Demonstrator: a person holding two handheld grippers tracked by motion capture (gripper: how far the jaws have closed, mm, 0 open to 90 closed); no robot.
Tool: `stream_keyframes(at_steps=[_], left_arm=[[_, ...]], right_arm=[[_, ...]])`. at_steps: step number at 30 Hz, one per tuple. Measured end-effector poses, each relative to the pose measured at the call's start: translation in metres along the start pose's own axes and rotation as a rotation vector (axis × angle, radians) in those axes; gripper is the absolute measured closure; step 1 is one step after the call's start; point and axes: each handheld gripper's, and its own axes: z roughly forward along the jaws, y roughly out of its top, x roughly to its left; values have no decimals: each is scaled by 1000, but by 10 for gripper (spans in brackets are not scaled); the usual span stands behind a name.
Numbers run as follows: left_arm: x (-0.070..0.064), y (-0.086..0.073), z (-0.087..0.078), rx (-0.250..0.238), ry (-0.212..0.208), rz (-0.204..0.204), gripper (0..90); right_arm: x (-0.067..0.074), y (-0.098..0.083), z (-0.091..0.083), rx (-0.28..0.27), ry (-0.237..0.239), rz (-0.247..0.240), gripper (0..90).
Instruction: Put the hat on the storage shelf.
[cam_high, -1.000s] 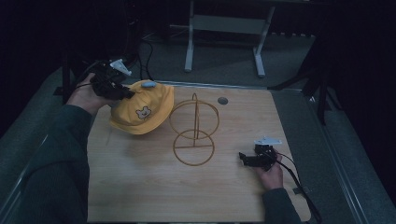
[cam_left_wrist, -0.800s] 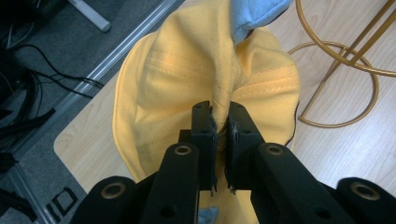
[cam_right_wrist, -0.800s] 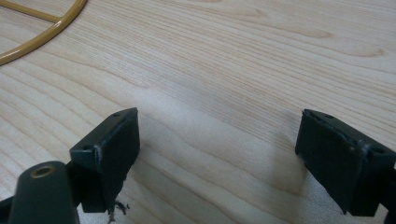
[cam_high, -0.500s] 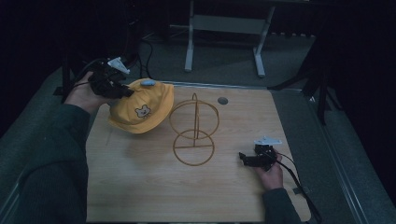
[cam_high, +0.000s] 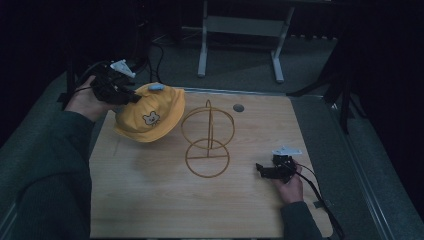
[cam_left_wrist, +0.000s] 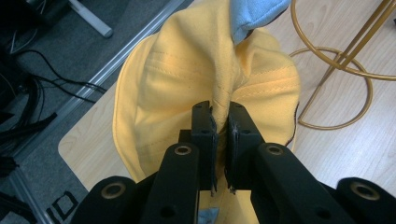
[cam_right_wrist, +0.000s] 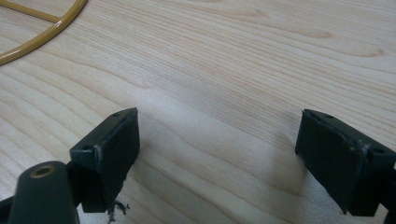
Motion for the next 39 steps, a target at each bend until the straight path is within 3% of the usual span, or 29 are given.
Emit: stream_keyframes(at_steps=[39], left_arm=[[0,3,-14,-27,-25,21,836]], right_arm=[[0,0,0,0,0,1,136]])
